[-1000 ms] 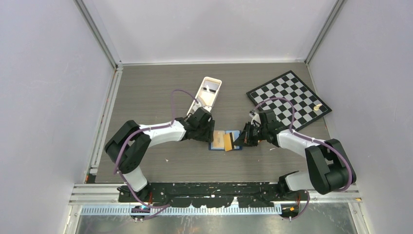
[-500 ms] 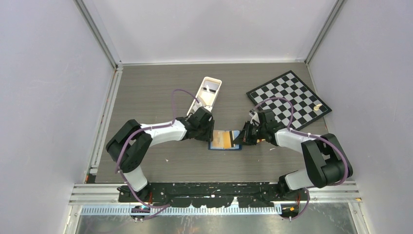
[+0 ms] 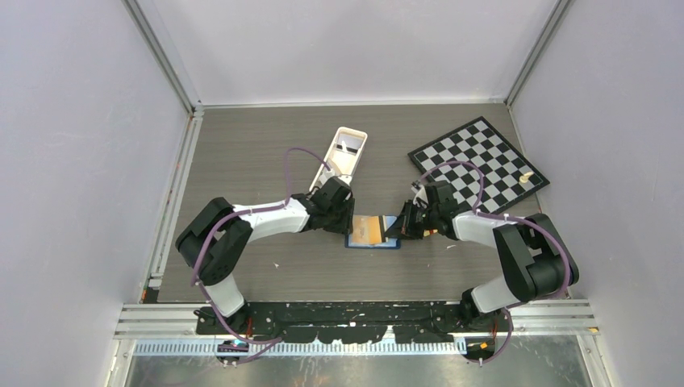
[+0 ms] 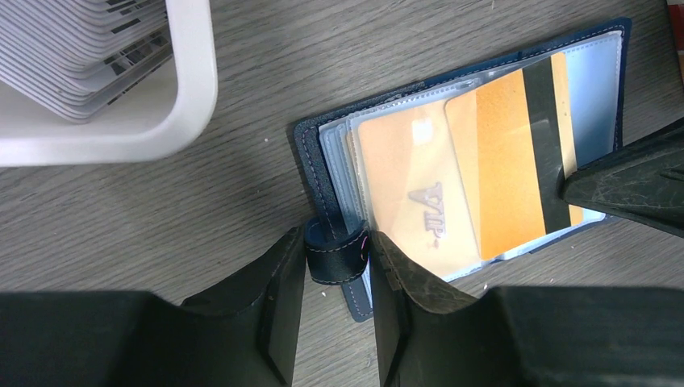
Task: Put the credit cards into the card holder
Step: Insert the credit card into the card holder.
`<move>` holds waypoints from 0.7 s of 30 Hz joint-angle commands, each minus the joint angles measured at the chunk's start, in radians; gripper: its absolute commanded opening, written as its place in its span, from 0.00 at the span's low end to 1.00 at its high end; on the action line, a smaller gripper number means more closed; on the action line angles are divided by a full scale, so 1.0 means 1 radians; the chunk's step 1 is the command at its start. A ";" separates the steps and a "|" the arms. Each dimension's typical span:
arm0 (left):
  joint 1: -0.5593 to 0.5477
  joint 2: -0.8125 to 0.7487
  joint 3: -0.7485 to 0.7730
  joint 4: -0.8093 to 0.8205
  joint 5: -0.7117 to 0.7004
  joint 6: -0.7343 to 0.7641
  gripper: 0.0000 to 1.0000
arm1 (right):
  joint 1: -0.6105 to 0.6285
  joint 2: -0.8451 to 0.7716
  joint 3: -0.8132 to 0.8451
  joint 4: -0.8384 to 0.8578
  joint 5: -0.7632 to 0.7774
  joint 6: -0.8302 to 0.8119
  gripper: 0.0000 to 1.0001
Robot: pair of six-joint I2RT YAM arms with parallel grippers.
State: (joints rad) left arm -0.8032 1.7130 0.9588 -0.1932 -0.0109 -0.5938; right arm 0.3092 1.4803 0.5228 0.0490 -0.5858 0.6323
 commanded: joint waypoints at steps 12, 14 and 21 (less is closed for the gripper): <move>-0.004 0.016 0.005 0.024 0.006 0.002 0.33 | 0.061 0.048 0.016 0.110 0.046 0.045 0.01; -0.004 0.014 0.002 0.026 0.027 -0.001 0.33 | 0.079 0.051 0.021 0.123 0.053 0.058 0.00; -0.004 -0.016 -0.021 0.035 0.036 -0.014 0.33 | 0.128 0.055 0.050 0.126 0.087 0.087 0.03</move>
State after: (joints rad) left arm -0.8028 1.7130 0.9585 -0.1902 0.0010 -0.5953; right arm 0.4133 1.5303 0.5358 0.1471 -0.5472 0.7017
